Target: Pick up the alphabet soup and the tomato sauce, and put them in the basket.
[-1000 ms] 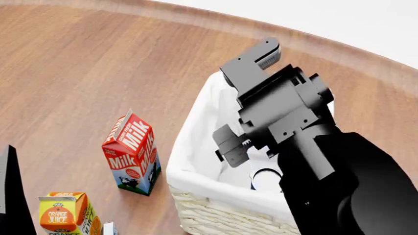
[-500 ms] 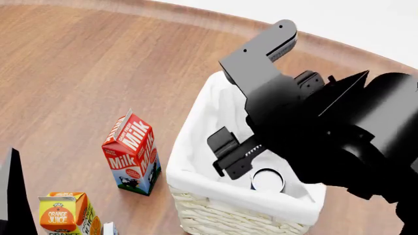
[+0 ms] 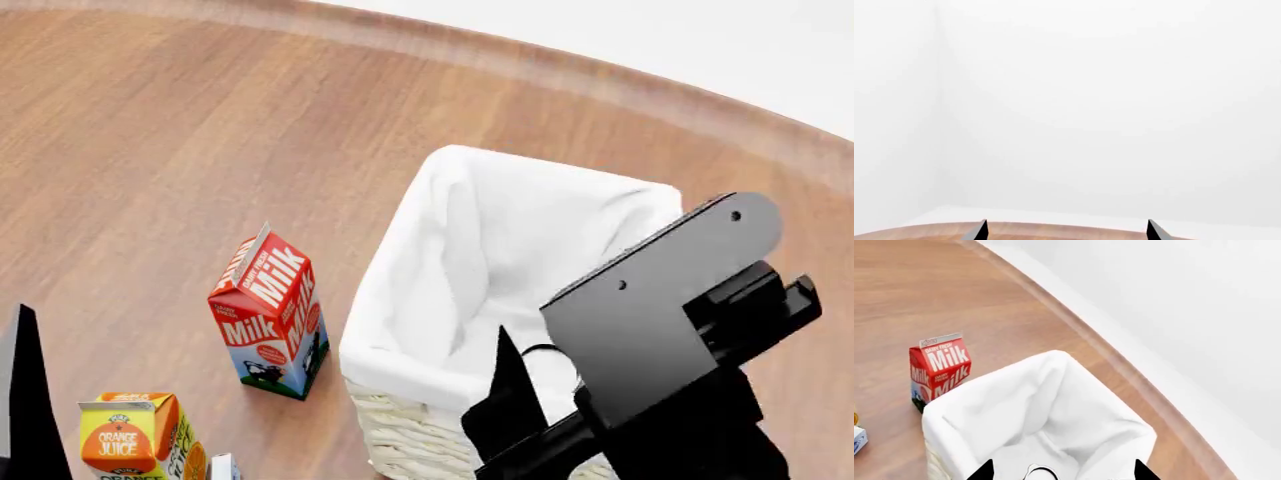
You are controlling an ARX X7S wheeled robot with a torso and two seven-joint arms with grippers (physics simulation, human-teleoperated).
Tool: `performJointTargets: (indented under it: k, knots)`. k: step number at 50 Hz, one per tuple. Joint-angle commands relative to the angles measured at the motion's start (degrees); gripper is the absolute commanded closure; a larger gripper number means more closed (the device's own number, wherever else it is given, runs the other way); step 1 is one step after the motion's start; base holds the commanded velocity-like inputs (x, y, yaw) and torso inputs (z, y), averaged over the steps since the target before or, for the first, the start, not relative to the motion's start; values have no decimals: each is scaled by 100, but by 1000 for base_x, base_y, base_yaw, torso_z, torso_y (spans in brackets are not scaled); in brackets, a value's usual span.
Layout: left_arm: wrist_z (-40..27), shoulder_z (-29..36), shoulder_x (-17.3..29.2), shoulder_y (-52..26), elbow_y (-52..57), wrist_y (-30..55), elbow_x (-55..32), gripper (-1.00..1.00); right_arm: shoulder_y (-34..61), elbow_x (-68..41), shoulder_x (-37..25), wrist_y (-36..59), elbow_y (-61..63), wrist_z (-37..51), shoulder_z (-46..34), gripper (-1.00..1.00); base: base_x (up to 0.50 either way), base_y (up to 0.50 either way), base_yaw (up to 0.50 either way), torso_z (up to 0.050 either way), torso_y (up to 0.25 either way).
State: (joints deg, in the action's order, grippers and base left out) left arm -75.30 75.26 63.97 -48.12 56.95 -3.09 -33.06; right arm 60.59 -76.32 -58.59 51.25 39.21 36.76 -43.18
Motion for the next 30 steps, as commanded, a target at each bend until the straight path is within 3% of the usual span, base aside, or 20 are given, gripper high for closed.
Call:
performJointTargets:
  k: [1,5,19,30]
  knots:
    - [-16,13,-22,-25,28,42,-3,-100,-2077,1672,-1136,-1981,1225,-364,57,-100,0,0,0,0,0]
    - [-38,8,-20,-68,91,106,-41,-100,-2968,3241,-1300,-2923,1228,-651,-368,-100,0,0,0,0,0]
    - [-42,41,-41,-48,94,113,26,-100,-4843,5693,-1064,-5097,63,-261,-1415,-100,0,0,0,0,0]
    - [-20,168,-93,190,-96,-67,354,-100,-5461,6677,-783,-6244,-819,-635,-2013,-100,0,0,0,0,0]
